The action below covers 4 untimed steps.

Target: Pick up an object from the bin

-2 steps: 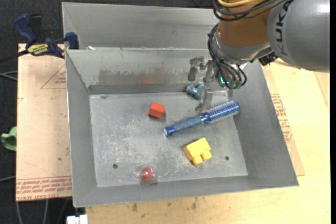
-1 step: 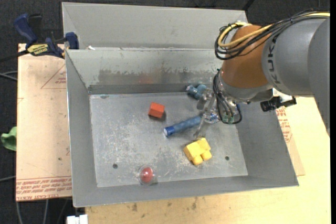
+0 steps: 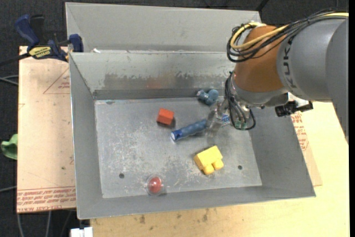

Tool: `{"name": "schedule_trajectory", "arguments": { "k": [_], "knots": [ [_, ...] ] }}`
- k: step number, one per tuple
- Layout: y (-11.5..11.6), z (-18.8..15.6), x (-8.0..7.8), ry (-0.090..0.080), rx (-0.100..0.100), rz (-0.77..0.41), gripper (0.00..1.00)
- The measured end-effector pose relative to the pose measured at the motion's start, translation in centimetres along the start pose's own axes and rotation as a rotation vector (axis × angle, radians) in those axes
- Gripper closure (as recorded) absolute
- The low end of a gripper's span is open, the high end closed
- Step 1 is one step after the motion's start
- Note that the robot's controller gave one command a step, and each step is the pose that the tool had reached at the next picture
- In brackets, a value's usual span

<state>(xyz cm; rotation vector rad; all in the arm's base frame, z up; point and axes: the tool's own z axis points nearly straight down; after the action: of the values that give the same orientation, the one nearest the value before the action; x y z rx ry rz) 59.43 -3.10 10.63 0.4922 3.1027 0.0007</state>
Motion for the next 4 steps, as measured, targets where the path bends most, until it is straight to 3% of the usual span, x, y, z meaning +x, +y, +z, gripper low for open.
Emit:
{"name": "schedule_trajectory", "arguments": {
  "k": [1, 2, 3, 4],
  "knots": [
    [0.0, 0.0, 0.0, 0.000, 0.000, 0.000, 0.00],
    [0.0, 0.0, 0.0, 0.000, 0.000, 0.000, 1.00],
    [2.0, -1.0, 2.4, 0.000, -0.001, -0.176, 1.00],
    [8.6, 2.6, -2.2, -0.020, -0.007, -0.111, 1.00]
  ]
}}
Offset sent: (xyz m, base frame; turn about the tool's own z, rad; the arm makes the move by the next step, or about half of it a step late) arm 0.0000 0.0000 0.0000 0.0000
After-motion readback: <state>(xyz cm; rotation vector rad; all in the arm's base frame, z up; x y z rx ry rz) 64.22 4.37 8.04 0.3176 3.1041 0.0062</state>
